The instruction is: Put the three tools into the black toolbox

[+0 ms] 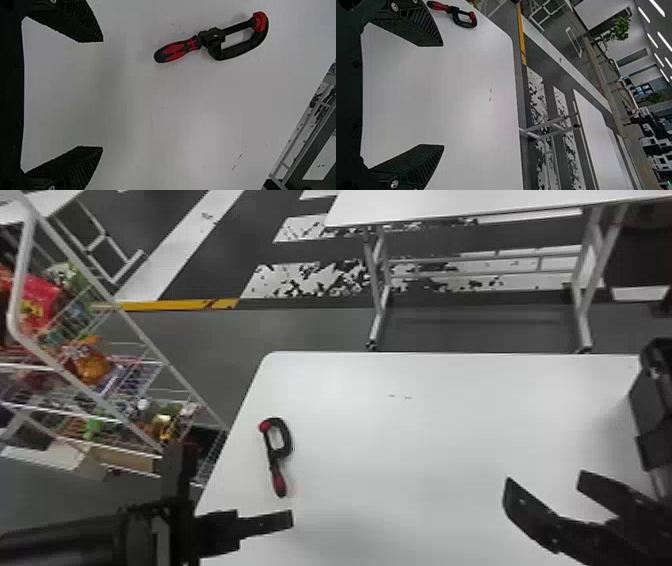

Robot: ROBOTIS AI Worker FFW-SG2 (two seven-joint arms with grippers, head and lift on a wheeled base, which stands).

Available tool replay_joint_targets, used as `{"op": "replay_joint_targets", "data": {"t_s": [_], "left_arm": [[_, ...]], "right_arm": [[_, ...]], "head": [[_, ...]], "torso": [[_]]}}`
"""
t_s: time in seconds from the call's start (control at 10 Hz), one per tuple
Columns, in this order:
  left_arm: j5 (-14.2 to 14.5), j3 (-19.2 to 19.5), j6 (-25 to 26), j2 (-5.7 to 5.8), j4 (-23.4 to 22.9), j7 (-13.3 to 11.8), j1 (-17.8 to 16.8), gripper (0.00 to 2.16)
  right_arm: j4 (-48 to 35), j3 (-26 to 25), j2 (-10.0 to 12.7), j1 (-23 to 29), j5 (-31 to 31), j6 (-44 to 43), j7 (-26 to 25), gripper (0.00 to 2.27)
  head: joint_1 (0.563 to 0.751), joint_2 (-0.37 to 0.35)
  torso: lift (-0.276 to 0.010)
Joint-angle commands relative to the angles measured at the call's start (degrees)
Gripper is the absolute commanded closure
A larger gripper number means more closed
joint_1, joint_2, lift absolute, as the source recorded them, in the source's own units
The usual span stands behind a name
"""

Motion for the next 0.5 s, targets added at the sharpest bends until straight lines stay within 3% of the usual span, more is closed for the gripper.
{"op": "replay_joint_targets", "data": {"t_s": [0.0,0.1,0.2,0.4], "left_arm": [[-3.6,0.1,0.3,0.35,0.6,1.0,-2.7,0.03],[-6.9,-0.3,0.3,0.70,1.4,5.1,-5.3,0.03],[-7.4,-0.8,0.3,1.67,3.7,8.3,-8.9,0.03],[-7.9,-1.5,0.3,2.46,7.5,8.5,-12.4,0.03]], "right_arm": [[0.0,-0.2,-1.2,-0.3,-0.6,-0.2,0.0,0.10],[0.1,-0.1,-1.9,-0.8,-1.0,-0.2,0.0,0.10],[0.1,-0.3,-2.3,-1.0,-1.5,-0.2,0.0,0.10],[0.2,-0.9,-2.7,-1.2,-2.2,-0.3,0.2,0.10]], "head": [[0.695,0.350],[0.695,0.350],[0.695,0.350],[0.695,0.350]], "torso": [[-0.051],[-0.051],[-0.051],[-0.051]]}}
